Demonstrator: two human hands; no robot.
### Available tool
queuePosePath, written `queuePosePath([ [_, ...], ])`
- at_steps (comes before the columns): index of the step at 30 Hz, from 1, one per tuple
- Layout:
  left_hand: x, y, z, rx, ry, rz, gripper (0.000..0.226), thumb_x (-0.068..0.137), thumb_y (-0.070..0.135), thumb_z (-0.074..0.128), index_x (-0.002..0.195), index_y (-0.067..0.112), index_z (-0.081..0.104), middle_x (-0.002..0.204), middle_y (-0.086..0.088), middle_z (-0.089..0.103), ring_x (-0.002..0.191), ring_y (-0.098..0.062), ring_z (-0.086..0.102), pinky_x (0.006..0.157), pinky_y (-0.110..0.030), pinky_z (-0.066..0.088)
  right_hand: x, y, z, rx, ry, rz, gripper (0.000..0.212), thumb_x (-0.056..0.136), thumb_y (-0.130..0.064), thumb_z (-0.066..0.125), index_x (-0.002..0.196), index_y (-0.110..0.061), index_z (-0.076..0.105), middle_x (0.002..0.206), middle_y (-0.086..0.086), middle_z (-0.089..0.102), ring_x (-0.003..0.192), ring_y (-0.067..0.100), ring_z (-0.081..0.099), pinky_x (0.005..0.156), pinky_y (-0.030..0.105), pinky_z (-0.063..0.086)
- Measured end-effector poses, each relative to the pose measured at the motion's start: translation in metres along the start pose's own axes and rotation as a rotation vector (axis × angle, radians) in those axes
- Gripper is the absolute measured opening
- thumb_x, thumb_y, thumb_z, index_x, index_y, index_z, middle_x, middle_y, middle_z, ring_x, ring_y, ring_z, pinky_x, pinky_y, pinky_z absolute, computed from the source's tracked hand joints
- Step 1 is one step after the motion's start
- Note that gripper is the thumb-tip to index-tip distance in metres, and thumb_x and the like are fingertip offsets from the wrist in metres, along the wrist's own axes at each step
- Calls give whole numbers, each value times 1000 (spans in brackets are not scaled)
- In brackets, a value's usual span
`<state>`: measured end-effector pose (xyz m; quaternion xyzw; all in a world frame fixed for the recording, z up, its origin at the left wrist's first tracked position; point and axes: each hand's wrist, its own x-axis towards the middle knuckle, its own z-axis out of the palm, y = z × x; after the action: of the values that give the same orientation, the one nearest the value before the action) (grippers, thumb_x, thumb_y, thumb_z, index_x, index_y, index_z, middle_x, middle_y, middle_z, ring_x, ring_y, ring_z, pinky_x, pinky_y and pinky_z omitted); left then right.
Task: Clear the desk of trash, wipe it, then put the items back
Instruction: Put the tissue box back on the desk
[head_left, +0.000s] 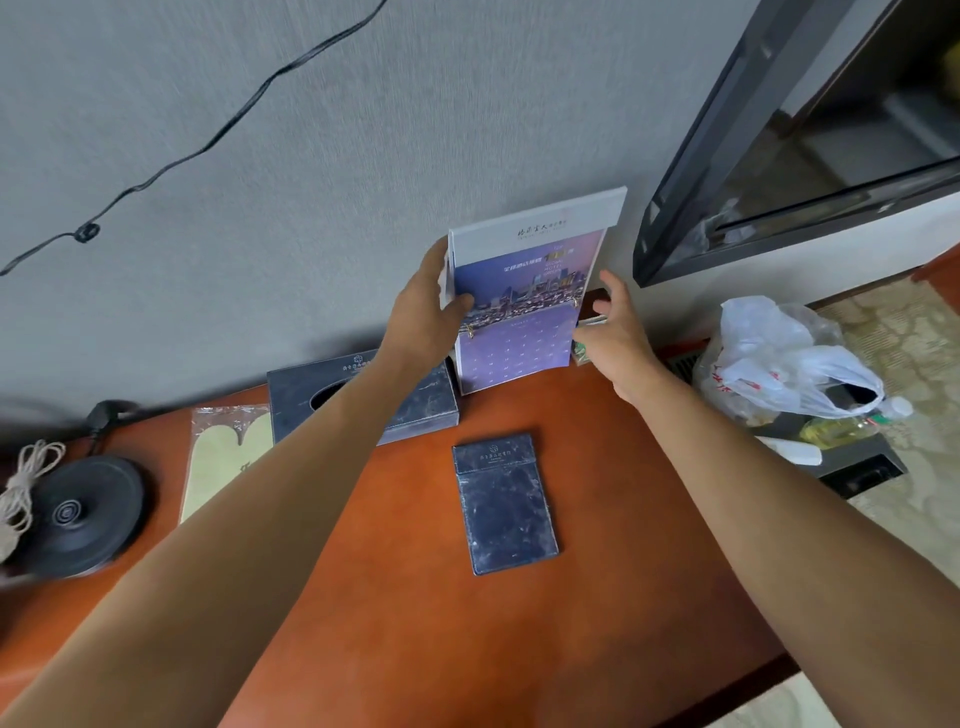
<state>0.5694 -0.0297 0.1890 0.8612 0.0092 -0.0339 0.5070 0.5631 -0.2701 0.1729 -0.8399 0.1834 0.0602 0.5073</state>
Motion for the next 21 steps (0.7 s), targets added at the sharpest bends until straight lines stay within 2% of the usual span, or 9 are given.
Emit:
queuePosePath([
  [2, -14, -6, -1, 23, 55, -24, 74, 102, 14, 63, 162, 26, 22, 163, -1, 35, 142, -25, 43, 112, -46, 45, -20, 16, 7, -192, 47, 38, 62, 92, -6, 63, 148, -22, 42, 126, 5, 59, 107, 25, 61, 82, 33, 50],
  [4, -40, -17, 3, 83, 133, -22, 69, 102, 18, 63, 160, 20, 25, 161, -6, 34, 142, -25, 42, 112, -39, 43, -48, 42, 20, -374, -15, 105, 49, 88, -11, 65, 135, -10, 54, 119, 9, 64, 109, 30, 64, 82, 28, 45],
  [7, -92, -45, 20, 240, 181, 7, 58, 101, 17, 61, 154, 13, 37, 149, -10, 44, 133, -29, 47, 105, -38, 46, -93, 81, 45, -566, -201, 257, 27, 84, -24, 69, 105, -8, 65, 109, 9, 70, 98, 29, 69, 80, 35, 56],
  [9, -129, -66, 35, 340, 70, -30, 54, 101, 16, 59, 152, 16, 40, 145, -8, 45, 128, -30, 50, 99, -42, 49, -119, 101, 63, -637, -262, 358, 37, 82, -42, 75, 101, -13, 62, 112, 7, 67, 97, 28, 69, 75, 34, 56],
  [12, -176, -95, 57, 536, -191, -135, 52, 102, 23, 54, 152, 22, 40, 149, -1, 43, 133, -27, 47, 99, -43, 48, -150, 122, 86, -746, -183, 387, 75, 76, -56, 82, 128, -14, 47, 131, 9, 51, 117, 30, 59, 82, 36, 49],
  [13, -190, -104, 63, 584, -264, -169, 52, 102, 26, 53, 152, 24, 39, 154, 1, 40, 136, -25, 44, 102, -43, 48, -157, 128, 93, -760, -138, 357, 78, 77, -55, 83, 130, -12, 45, 132, 10, 50, 119, 30, 57, 86, 36, 51],
  [15, -214, -120, 75, 598, -344, -215, 55, 102, 28, 54, 154, 26, 37, 160, 7, 34, 143, -22, 37, 109, -42, 46, -167, 140, 102, -700, -70, 323, 71, 78, -49, 84, 125, -10, 48, 128, 11, 54, 117, 30, 58, 90, 36, 53],
  [18, -234, -139, 89, 444, -321, -294, 61, 100, 19, 57, 158, 18, 36, 164, 5, 33, 147, -20, 37, 118, -34, 37, -172, 153, 110, -467, -63, 329, 51, 80, -35, 87, 108, -14, 50, 112, 6, 65, 105, 29, 67, 83, 39, 60],
  [21, -242, -139, 93, 238, -228, -404, 59, 97, 11, 58, 155, 15, 42, 156, 1, 46, 136, -19, 51, 111, -27, 43, -178, 158, 111, -454, -71, 333, 48, 81, -33, 86, 114, -14, 56, 114, 5, 62, 106, 28, 65, 78, 33, 58],
])
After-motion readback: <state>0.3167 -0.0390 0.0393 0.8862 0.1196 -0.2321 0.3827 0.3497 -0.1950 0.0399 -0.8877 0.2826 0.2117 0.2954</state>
